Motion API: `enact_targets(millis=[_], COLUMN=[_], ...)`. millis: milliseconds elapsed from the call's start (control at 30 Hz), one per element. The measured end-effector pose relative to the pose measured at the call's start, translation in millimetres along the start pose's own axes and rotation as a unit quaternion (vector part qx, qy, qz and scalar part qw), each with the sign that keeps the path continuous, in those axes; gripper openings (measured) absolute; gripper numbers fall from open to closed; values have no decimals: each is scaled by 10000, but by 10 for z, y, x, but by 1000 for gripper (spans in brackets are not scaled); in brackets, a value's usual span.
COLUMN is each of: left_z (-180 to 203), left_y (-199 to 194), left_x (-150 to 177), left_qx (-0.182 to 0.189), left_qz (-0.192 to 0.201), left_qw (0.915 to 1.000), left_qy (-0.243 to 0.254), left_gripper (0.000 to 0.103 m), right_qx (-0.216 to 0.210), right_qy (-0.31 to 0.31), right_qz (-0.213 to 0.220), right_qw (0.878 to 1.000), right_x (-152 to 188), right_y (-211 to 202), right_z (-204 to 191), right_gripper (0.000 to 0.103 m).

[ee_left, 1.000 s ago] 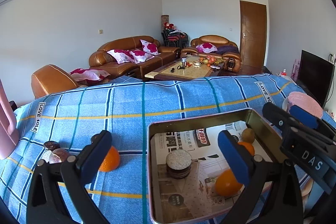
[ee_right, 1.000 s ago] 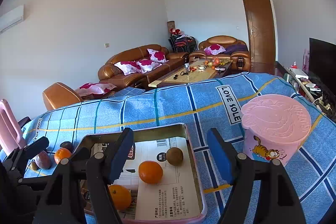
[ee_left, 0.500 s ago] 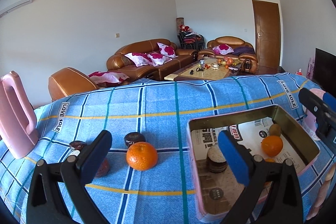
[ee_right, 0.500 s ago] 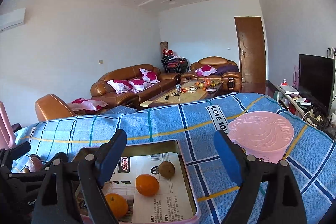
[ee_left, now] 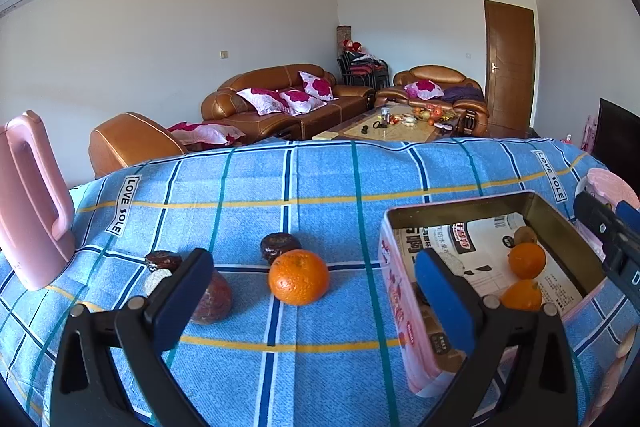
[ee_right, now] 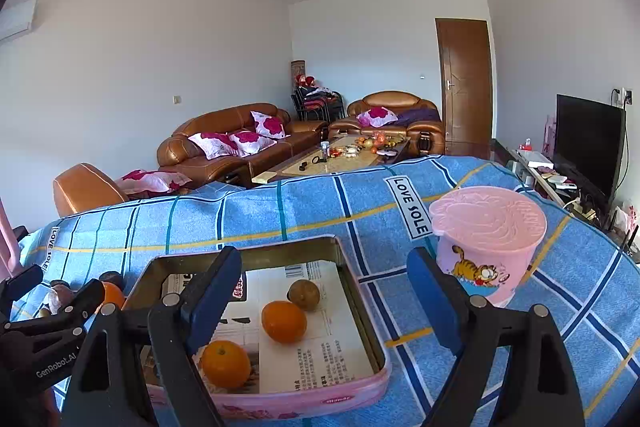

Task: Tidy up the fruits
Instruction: 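Open and lift both tools out of the pink tin, then grasp an orange with the right tool while the left tool grasps a small brown potato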

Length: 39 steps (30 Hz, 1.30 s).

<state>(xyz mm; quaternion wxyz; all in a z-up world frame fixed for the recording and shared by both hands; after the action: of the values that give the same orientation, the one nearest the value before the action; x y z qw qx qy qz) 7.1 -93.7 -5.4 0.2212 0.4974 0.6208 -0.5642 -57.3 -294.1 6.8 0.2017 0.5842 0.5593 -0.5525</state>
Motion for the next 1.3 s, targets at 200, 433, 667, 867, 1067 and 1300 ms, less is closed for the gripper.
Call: enact_targets(millis=[200,433,667,867,1067,1300], left_z=[-182,-410,-675,-966,-1302,-1766], left_y=[2,-6,10,67,127,211], left_x=[81,165,252,361,484,617], left_qx=[-7,-108,-244,-298,-493,-716], left_qz=[-86,-128,-213,-431,-655,-931], left_qw=[9999,9998,9993,9981,9956,9910], left_qy=[-114,-126,-180,-324,-445,-637], left_gripper=[103,103,103,103,103,103], right_qx=[-55,-211,-420,-595,-688,-852], right_qy=[-90,-183,-322,-477,-724,-1040], right_qz=[-72,-194,-312,-450,-621,-991], right_qw=[9999,9994,9981,9961,9931,9859], right_x=[112,234,375,499,613,745], right_y=[-91,-116,-141,-123,-99,-9], right_z=[-181,-479,-827,-1125,-1392,-1668], right_gripper=[86,86,86,86,86,77])
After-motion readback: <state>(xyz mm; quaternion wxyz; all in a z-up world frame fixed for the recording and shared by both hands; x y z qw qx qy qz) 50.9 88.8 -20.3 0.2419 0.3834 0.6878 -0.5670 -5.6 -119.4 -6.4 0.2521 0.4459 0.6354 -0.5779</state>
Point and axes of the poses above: each gripper's, at about its wrist camera, not at the fingertips, and y roughly the way its jaws point, z to its right, x to its underside, the point moved 1 cm from there along y, roughly the way its jaws point, and after that the axes turned 14 degrees about y, right-handed, at the moved point
